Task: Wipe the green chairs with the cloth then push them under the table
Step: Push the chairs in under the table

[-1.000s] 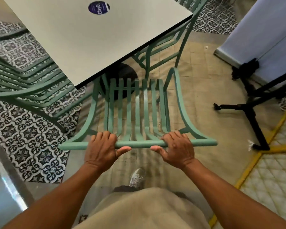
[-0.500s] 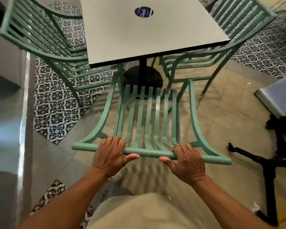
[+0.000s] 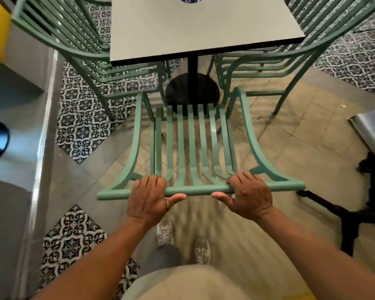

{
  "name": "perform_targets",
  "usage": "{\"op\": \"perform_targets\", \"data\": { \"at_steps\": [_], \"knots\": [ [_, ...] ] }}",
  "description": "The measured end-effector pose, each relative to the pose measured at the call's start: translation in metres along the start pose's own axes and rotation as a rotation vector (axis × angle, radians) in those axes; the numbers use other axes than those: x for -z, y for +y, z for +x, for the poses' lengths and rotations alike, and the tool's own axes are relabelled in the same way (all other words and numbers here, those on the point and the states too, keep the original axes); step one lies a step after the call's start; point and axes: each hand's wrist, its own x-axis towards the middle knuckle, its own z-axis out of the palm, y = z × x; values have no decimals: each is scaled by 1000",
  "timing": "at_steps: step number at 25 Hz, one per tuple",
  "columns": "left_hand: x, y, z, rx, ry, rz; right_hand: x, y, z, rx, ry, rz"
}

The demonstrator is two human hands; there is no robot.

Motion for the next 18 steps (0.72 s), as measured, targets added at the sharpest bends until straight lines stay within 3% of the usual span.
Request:
{"op": "perform_targets", "data": {
  "at_steps": [18],
  "knots": [
    [-6, -13, 103, 25, 58, -8, -21, 54, 103, 60, -73, -46]
  ]
}}
